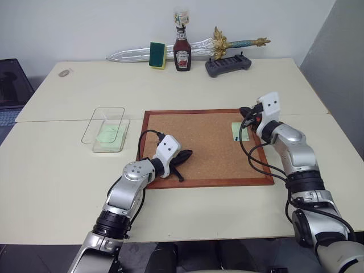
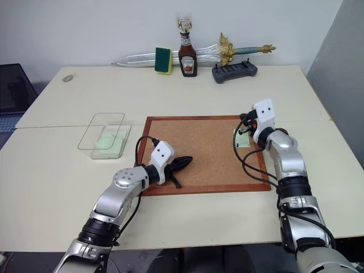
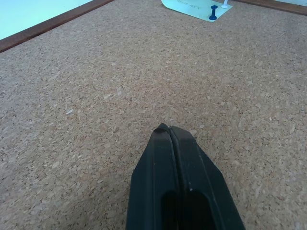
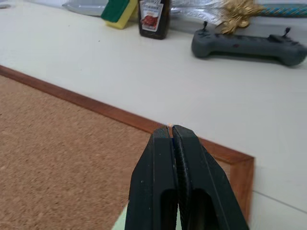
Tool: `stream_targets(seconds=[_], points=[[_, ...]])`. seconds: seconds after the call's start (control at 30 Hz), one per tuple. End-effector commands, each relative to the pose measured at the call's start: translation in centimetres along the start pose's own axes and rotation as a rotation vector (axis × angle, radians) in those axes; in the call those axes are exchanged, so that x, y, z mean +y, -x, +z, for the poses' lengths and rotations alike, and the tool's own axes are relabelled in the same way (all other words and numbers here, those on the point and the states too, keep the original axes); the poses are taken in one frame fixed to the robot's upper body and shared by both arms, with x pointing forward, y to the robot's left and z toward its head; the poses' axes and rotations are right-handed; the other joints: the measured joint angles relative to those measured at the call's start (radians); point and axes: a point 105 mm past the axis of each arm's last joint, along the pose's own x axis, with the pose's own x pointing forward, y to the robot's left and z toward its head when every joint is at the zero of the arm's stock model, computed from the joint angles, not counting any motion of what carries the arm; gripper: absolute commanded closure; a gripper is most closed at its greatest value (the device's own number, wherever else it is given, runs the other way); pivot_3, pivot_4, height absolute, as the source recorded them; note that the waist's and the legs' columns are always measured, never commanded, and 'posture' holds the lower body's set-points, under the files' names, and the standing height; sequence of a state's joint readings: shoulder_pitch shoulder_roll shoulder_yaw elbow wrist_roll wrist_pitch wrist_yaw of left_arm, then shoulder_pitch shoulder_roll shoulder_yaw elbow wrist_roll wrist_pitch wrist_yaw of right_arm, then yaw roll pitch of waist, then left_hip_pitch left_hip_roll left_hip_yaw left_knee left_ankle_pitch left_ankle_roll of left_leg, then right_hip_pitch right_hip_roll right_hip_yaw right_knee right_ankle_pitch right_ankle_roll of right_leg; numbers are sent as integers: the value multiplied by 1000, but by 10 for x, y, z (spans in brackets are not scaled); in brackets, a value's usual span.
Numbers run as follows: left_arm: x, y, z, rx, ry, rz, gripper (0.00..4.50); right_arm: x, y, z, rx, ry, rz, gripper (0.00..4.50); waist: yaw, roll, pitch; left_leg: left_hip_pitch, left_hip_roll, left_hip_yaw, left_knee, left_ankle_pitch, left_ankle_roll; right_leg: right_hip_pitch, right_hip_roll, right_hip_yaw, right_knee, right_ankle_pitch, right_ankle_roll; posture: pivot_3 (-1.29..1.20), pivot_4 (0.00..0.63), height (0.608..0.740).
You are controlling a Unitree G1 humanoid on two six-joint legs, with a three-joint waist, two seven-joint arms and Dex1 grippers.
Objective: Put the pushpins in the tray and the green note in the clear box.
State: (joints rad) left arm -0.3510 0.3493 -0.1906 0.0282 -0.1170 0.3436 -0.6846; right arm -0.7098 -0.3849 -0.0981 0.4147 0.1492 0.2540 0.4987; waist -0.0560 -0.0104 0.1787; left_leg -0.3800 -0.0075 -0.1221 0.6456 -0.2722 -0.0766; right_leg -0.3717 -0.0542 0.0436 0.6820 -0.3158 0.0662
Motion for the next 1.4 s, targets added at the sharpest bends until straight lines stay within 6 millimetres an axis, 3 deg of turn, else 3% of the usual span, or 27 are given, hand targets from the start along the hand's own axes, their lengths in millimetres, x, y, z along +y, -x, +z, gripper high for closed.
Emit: stream_targets(seconds=[0.03, 0.43, 0.97, 1.33, 1.4], points=[[-10, 0, -24, 86, 46, -21, 4500, -28, 16, 6, -5, 5, -110, 4463, 1, 0, 0, 0, 0, 0, 0, 0, 0, 0, 0, 0, 0, 0, 0, 0, 150, 740], [-14, -1, -24, 82, 40, -38, 4500, -69, 43, -33, 184, 79, -295, 4463, 1, 3, -2, 0, 0, 1, 0, 0, 0, 0, 0, 1, 0, 0, 0, 0, 150, 740], [-16, -1, -25, 83, 32, -48, 4500, -80, 49, -49, 276, 116, -329, 4463, 1, 4, -2, 0, 0, 2, 0, 0, 0, 0, 0, 1, 0, 0, 0, 0, 150, 740], [-16, 0, -25, 85, 28, -48, 4500, -79, 49, -49, 279, 109, -318, 2346, 1, 4, -3, 0, 0, 2, 0, 0, 0, 0, 0, 1, -1, 0, 0, 0, 150, 740], [-16, 0, -25, 85, 28, -48, 4500, -79, 49, -46, 269, 103, -321, 2217, 1, 4, -3, 0, 0, 2, 0, 0, 0, 0, 0, 1, -1, 0, 0, 0, 150, 740]])
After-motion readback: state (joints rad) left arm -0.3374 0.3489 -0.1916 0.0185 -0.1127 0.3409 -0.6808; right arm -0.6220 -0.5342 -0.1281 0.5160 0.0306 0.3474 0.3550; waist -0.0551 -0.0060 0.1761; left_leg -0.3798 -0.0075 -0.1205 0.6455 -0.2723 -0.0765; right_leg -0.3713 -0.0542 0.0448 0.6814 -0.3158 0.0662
